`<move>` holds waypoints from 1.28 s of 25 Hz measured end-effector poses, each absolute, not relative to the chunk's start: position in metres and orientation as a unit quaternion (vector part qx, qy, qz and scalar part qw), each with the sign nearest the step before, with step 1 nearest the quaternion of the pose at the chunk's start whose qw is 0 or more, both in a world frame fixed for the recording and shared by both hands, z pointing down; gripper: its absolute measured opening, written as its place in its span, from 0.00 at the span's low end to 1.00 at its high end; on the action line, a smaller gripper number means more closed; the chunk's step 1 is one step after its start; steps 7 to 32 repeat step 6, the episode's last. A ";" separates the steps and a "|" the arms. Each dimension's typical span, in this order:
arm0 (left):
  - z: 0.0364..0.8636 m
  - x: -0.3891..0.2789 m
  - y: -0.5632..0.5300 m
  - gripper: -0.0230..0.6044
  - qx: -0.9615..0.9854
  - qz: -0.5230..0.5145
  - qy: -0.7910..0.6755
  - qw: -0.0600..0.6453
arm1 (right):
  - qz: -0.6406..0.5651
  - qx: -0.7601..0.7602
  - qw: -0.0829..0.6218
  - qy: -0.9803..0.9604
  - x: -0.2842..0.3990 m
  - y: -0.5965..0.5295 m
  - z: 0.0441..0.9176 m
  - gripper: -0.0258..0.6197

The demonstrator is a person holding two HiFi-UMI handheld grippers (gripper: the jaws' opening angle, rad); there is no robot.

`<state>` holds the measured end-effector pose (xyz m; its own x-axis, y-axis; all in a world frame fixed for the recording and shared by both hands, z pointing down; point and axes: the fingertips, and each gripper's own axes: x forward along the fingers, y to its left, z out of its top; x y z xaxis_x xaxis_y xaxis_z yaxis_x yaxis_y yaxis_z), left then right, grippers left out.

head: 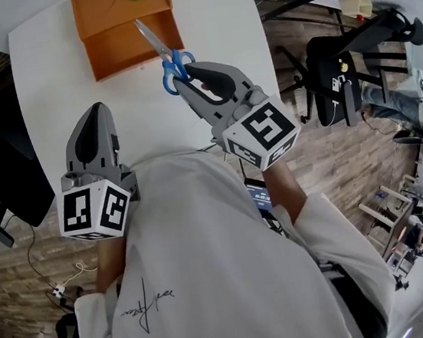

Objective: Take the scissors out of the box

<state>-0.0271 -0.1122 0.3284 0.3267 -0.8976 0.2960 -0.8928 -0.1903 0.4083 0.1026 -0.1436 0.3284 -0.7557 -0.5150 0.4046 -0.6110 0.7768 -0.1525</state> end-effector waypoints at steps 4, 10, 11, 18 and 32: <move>0.328 -0.028 -0.114 0.04 0.773 -0.003 -0.579 0.259 | 0.138 0.304 0.175 -0.926 0.101 -0.145 0.328 0.18; 0.328 -0.029 -0.115 0.04 0.774 -0.004 -0.578 0.258 | 0.137 0.304 0.176 -0.926 0.100 -0.146 0.327 0.18; 0.328 -0.029 -0.115 0.04 0.774 -0.004 -0.578 0.258 | 0.137 0.304 0.176 -0.926 0.100 -0.146 0.327 0.18; 0.328 -0.029 -0.115 0.04 0.774 -0.004 -0.578 0.258 | 0.137 0.304 0.176 -0.926 0.100 -0.146 0.327 0.18; 0.328 -0.029 -0.115 0.04 0.774 -0.004 -0.578 0.258 | 0.137 0.304 0.176 -0.926 0.100 -0.146 0.327 0.18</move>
